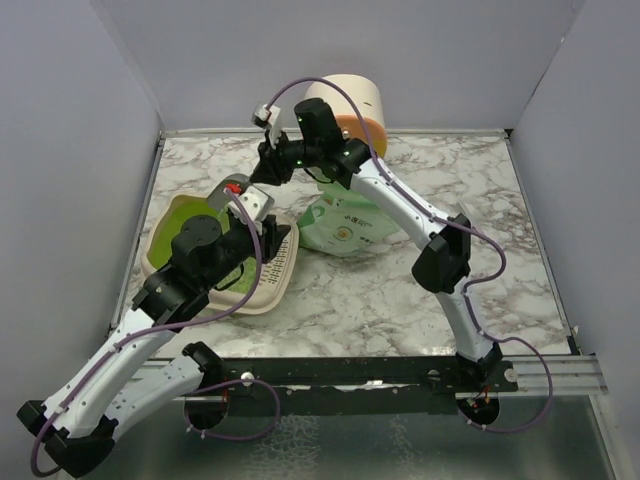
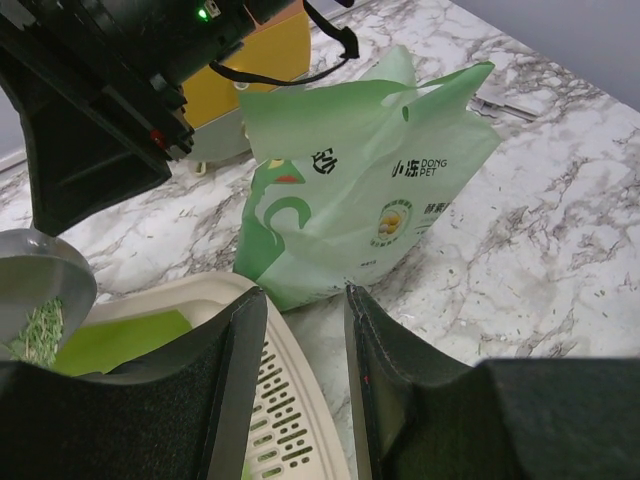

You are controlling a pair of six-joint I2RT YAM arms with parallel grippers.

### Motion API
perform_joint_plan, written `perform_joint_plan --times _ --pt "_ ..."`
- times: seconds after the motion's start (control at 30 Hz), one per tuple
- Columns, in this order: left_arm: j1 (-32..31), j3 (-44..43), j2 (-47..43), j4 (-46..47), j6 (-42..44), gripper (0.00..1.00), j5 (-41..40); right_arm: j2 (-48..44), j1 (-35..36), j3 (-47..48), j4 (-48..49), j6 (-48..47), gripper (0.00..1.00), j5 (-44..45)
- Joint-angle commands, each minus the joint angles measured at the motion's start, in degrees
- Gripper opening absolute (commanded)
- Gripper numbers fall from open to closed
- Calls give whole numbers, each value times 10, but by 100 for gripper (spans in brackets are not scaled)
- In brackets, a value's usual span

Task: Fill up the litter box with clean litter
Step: Pour the cat litter into the litter box.

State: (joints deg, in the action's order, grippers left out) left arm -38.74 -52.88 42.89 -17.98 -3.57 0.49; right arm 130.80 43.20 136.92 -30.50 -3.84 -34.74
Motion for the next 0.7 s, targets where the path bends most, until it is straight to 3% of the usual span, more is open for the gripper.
perform_joint_plan --times 0.0,0.43,0.67 --pt "-1 3 -22 -3 -7 40 -20 -79 30 -54 56 -55 1 53" --pt "-1 -7 -42 -30 -8 40 -27 -126 55 -101 36 -99 1 127" --pt "-1 -28 -33 -41 1 40 -27 -164 54 -132 37 -76 1 152"
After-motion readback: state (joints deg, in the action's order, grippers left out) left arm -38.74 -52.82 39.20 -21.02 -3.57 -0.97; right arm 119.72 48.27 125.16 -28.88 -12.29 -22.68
